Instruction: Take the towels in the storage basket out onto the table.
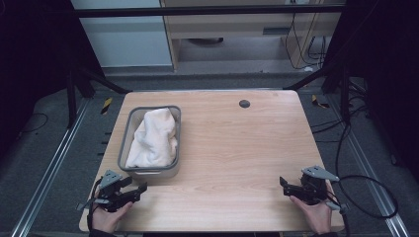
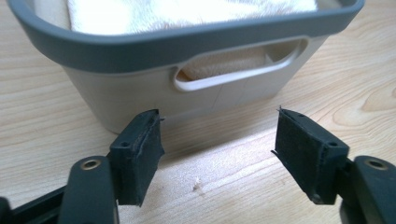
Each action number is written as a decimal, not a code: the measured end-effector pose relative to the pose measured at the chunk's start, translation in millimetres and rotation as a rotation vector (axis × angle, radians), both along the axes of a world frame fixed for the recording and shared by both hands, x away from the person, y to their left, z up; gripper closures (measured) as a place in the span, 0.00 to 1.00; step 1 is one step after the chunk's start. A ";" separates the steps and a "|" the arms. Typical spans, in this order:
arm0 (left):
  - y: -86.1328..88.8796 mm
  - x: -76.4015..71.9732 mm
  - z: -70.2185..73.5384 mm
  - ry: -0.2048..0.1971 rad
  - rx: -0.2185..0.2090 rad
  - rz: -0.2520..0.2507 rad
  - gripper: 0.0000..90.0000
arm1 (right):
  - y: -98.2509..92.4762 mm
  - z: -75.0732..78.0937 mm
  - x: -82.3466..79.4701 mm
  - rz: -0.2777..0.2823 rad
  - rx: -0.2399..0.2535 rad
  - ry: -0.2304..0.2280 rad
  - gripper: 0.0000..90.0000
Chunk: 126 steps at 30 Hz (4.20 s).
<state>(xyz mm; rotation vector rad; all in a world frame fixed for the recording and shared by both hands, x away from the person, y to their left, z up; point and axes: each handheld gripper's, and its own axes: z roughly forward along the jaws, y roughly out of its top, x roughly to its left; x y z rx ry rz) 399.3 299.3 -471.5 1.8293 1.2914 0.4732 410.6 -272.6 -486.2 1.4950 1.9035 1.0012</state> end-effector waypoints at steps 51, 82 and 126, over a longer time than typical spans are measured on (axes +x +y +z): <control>5.9 3.9 63.9 -0.133 -0.079 0.011 0.33 | 5.2 -4.7 2.2 0.018 -0.058 0.036 0.12; -6.8 45.1 107.8 -0.102 -0.014 -0.038 0.30 | 6.2 -3.4 1.9 0.009 -0.076 0.037 0.11; -40.1 109.6 128.4 0.029 0.121 -0.062 0.28 | 6.0 -4.6 4.0 0.022 -0.083 0.063 0.09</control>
